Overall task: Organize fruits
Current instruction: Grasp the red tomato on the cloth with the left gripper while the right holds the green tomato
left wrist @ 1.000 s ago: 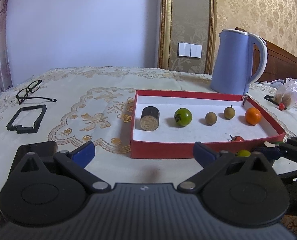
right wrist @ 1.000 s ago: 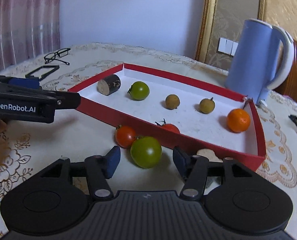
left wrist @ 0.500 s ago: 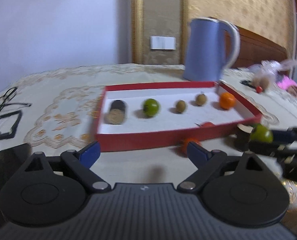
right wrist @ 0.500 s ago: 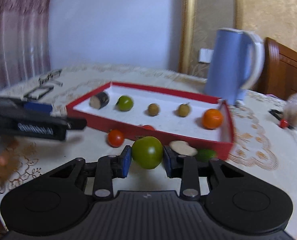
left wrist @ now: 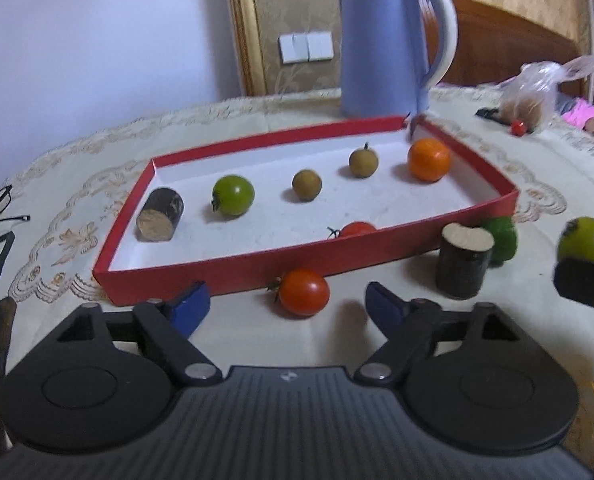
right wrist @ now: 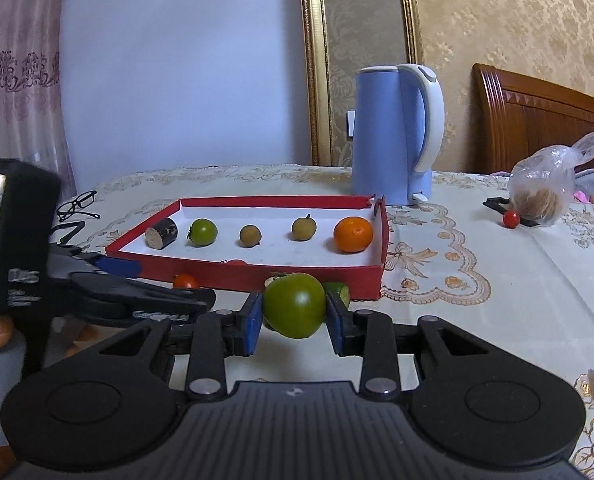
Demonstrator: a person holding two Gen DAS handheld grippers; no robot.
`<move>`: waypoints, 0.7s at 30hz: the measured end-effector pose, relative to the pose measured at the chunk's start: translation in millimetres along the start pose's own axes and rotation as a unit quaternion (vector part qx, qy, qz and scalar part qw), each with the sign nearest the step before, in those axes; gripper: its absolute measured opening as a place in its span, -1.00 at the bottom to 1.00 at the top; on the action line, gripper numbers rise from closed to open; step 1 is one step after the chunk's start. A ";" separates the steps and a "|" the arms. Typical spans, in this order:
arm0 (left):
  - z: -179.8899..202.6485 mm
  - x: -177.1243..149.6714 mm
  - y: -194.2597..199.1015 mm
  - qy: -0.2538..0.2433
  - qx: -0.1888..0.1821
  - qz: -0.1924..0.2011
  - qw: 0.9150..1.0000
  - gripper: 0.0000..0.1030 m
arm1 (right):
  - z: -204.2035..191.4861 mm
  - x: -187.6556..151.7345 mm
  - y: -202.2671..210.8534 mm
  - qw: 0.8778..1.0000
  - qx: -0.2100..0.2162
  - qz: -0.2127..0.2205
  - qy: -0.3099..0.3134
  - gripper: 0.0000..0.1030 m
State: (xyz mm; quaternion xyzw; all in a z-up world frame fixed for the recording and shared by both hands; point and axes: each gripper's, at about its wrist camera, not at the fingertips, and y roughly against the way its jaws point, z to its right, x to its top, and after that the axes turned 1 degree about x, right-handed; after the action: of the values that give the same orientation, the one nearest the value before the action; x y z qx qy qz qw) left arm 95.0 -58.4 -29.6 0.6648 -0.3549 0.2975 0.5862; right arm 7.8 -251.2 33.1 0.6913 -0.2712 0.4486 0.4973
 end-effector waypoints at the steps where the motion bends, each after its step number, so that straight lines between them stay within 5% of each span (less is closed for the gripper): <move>1: -0.2 0.3 -3.7 0.006 -0.002 -0.007 1.000 0.49 | 0.6 -0.4 -0.5 1.000 0.001 0.000 -0.001 -0.36; 4: -1.8 2.5 -5.2 0.023 -0.020 -0.011 0.999 0.11 | 1.4 -2.1 0.3 1.000 0.001 0.000 -0.004 -0.36; 6: -1.6 4.2 -4.2 0.029 -0.034 -0.015 0.999 -0.42 | 1.5 -3.1 0.1 1.000 0.001 -0.001 -0.004 -0.36; 7: -0.5 5.0 -3.7 0.030 -0.038 -0.016 0.999 -0.53 | 1.6 -3.4 0.1 1.000 0.001 -0.001 -0.005 -0.36; 14: -7.4 3.6 3.1 0.045 -0.060 -0.017 0.997 -0.54 | 0.5 -4.9 2.1 1.000 0.005 -0.001 -0.008 -0.36; 21: -16.7 8.8 18.0 0.043 -0.040 0.006 0.998 -0.53 | -4.2 -3.0 6.1 1.000 0.009 0.004 -0.004 -0.36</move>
State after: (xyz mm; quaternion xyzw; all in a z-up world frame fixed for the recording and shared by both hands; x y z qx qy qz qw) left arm 85.6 -44.0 -9.9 0.6253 -0.3451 0.3144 0.6254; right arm -0.1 -249.7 33.5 0.6962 -0.2717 0.4503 0.4886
